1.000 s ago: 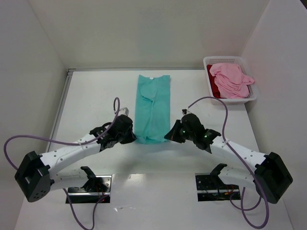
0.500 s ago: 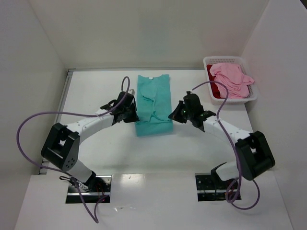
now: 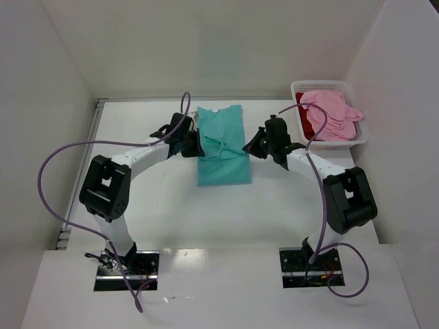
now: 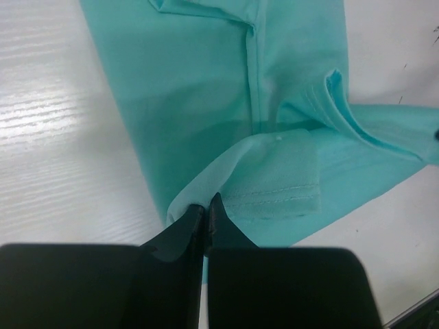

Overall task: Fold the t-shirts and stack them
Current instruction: Fold the folded rectangular tshirt in 1/3 of the way, then grab one side of the 2/3 rectangular tshirt with both arms, then fold the long partially folded tshirt into a neat square

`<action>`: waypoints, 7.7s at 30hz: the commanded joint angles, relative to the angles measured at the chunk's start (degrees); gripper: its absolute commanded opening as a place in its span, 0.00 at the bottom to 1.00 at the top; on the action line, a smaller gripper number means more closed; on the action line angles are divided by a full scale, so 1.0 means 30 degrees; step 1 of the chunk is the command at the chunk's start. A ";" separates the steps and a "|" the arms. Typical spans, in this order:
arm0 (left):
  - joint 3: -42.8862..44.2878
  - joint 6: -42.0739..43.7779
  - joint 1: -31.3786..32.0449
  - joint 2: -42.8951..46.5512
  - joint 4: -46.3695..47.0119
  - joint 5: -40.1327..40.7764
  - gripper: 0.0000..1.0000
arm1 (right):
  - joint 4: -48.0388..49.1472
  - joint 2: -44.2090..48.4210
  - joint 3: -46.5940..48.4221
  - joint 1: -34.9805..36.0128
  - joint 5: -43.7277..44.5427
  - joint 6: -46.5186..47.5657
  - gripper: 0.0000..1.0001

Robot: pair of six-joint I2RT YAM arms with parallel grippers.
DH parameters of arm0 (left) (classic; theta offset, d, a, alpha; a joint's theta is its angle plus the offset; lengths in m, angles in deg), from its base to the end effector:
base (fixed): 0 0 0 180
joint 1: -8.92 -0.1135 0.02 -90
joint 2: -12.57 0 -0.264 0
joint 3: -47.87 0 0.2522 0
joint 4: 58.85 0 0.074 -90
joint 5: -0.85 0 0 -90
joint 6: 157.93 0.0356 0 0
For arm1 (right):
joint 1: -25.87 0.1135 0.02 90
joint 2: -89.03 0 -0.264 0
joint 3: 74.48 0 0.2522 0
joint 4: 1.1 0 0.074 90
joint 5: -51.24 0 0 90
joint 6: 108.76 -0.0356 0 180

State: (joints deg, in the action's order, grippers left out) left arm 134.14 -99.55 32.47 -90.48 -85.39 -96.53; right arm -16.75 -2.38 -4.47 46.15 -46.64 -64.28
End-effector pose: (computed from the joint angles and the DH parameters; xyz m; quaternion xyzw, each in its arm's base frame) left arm 0.3654 -0.1642 0.2229 -0.0390 0.9158 -0.2355 0.3231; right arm 0.3252 0.1254 0.2196 0.1652 0.8781 0.2932 0.3400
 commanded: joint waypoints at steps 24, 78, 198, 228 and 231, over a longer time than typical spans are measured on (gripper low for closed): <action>0.3045 0.1779 -0.1376 -0.3562 0.1505 -0.1584 0.38 | 0.2652 -0.5534 0.4190 -0.0546 -0.0598 0.1079 0.08; -0.6530 -0.1412 0.1027 0.3381 0.3526 -0.0207 0.97 | 0.1363 0.0089 -0.3222 -0.0722 0.0107 0.2809 0.69; 0.0817 0.0050 -0.1317 -0.0069 0.2120 0.2138 0.00 | 0.1919 -0.3476 0.5828 0.1563 0.2480 0.3102 0.03; 0.5273 0.1338 -0.4217 -0.4296 0.2735 -0.0004 0.00 | 0.2681 -0.8874 1.0137 0.0450 0.2626 0.3483 0.00; 0.4836 0.1513 -0.4217 -0.3593 0.2559 -0.0002 0.00 | 0.2681 -0.8434 1.0137 0.0450 0.2423 0.3483 0.00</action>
State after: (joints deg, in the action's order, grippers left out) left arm 148.26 -97.63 20.25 -106.08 -78.81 -97.21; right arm -11.68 -30.03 23.38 48.31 -40.10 -55.08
